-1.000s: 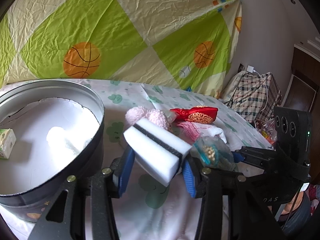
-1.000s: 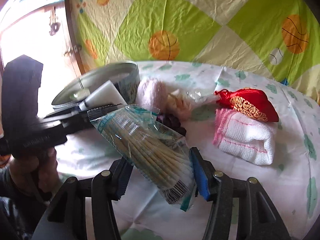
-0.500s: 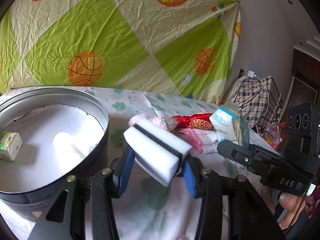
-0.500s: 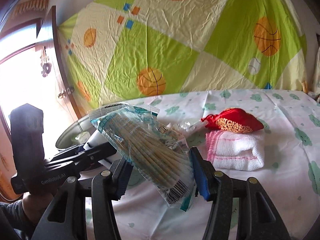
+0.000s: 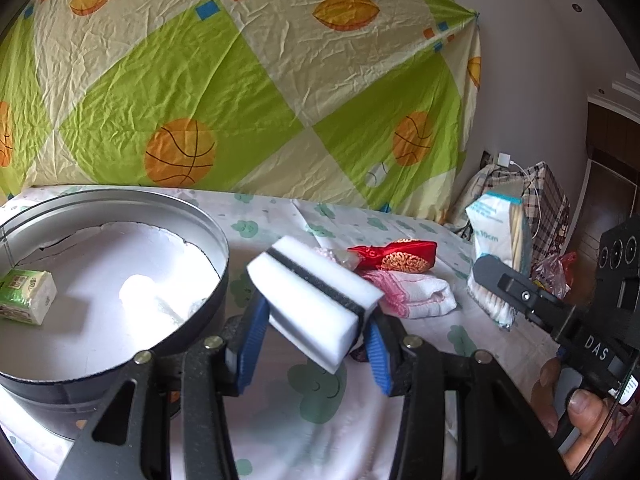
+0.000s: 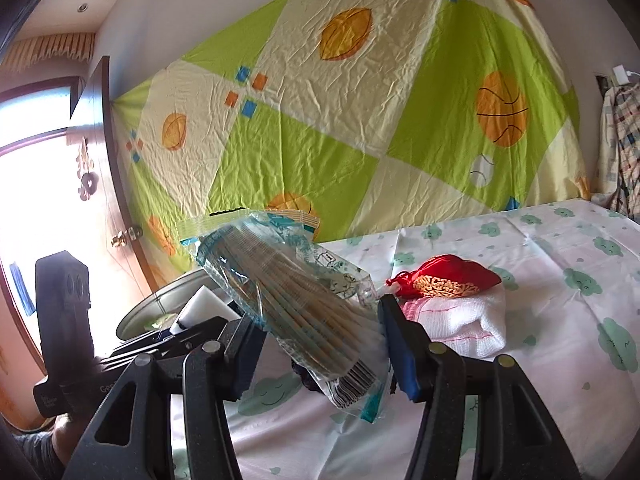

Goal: Organize soft objects

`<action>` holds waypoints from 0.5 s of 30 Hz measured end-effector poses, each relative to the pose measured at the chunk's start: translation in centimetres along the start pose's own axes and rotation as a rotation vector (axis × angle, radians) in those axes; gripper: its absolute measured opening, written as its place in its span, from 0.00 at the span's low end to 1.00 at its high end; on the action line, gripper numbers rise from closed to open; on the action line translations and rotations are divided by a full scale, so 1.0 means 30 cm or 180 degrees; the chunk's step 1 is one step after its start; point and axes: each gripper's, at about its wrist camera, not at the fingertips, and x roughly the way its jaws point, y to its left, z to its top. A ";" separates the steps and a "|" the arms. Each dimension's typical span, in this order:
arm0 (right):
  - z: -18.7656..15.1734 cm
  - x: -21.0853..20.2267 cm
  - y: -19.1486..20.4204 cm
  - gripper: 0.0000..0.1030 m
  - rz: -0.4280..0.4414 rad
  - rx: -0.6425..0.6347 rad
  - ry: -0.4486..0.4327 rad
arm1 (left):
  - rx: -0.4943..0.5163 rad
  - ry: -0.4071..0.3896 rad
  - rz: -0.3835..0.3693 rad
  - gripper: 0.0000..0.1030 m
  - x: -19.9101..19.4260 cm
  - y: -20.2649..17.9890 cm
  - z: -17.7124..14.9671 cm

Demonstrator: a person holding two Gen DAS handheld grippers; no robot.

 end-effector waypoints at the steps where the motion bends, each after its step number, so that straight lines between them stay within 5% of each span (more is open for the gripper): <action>1: 0.001 -0.004 -0.002 0.56 -0.0016 0.0016 -0.0026 | -0.0001 -0.0008 0.0008 0.44 -0.001 0.001 0.000; 15: -0.009 -0.035 0.032 0.56 -0.0285 0.0029 -0.0263 | -0.0020 -0.0128 0.0162 0.44 -0.030 0.017 -0.004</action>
